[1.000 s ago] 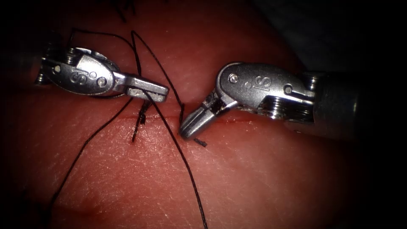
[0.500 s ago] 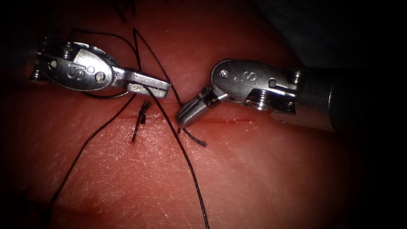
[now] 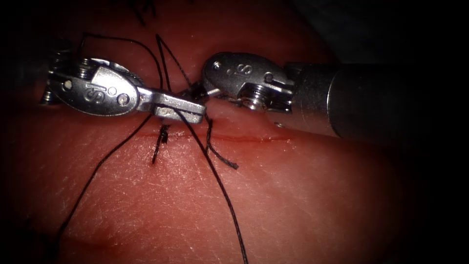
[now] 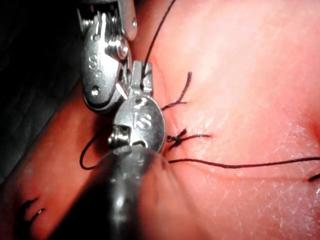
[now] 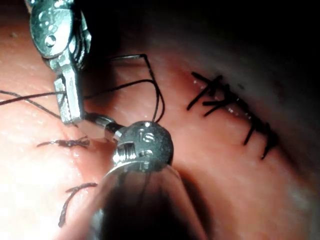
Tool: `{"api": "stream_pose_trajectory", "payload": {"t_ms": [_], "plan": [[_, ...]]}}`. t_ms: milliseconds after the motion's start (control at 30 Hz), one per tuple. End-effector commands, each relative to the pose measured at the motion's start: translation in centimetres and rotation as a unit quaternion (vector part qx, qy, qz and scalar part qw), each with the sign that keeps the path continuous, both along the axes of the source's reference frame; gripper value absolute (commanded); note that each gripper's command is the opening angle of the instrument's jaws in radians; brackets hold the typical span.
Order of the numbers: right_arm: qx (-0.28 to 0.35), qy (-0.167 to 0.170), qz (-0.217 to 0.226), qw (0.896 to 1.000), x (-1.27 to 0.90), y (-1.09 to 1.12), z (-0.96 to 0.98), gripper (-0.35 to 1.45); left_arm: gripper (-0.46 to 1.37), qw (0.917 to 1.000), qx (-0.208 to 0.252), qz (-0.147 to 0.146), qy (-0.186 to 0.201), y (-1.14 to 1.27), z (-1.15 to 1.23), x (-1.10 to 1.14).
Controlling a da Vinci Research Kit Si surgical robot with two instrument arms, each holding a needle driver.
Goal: Wound Closure
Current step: Wrap the suture once clockwise around the right gripper
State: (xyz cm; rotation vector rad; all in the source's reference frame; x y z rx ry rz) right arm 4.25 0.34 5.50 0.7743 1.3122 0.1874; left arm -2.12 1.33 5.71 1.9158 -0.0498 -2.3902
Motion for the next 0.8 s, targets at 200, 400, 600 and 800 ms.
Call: {"api": "stream_pose_trajectory", "payload": {"t_ms": [200, 400, 600, 800], "plan": [[0.002, -0.001, 0.033, 0.999, 0.04, 0.05, 0.07, -0.35, -0.35, 1.0, -0.002, 0.001, 0.002, -0.08, -0.06, -0.03], [0.01, 0.018, 0.07, 0.997, 0.07, 0.07, 0.1, -0.35, -0.35, 1.0, -0.005, -0.005, -0.001, -0.15, -0.12, -0.07], [0.035, 0.024, 0.103, 0.994, 0.19, 0.02, 0.06, -0.35, -0.35, 0.9998, -0.012, -0.011, 0.007, -0.29, -0.06, -0.17], [0.048, 0.034, 0.123, 0.991, 0.29, -0.01, 0.04, -0.35, -0.35, 0.9998, -0.008, -0.016, 0.011, -0.37, 0.0, -0.24]]}}
